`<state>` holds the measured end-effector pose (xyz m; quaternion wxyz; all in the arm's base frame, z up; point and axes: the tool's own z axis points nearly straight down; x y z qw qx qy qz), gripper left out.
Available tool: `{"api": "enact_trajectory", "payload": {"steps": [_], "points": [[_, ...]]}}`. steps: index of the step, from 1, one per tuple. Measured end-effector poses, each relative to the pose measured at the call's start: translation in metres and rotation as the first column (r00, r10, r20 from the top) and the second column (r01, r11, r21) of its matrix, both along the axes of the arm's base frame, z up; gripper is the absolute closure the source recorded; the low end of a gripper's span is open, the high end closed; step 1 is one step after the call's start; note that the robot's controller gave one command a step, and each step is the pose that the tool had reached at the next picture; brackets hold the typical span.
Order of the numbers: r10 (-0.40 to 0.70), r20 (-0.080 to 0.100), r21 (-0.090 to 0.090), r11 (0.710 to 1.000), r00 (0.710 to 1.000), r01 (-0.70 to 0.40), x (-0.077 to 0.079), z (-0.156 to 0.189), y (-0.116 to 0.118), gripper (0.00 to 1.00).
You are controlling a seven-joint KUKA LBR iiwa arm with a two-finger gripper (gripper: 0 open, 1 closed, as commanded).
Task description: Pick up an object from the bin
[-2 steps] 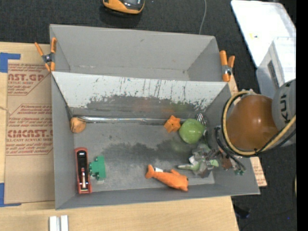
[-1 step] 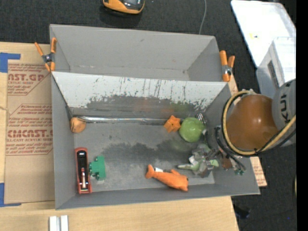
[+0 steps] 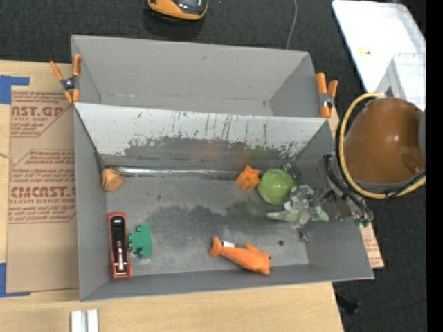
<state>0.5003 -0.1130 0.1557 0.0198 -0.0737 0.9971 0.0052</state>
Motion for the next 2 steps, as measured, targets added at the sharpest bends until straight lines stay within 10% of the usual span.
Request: {"api": "enact_trajectory", "payload": {"steps": [1, 2], "points": [[0.230, 0.006, -0.011, 0.973, 0.973, -0.230, 0.034, -0.050, 0.002, 1.00], [0.182, 0.008, -0.009, 0.983, 0.983, -0.182, 0.036, -0.076, 0.023, 1.00]]}}
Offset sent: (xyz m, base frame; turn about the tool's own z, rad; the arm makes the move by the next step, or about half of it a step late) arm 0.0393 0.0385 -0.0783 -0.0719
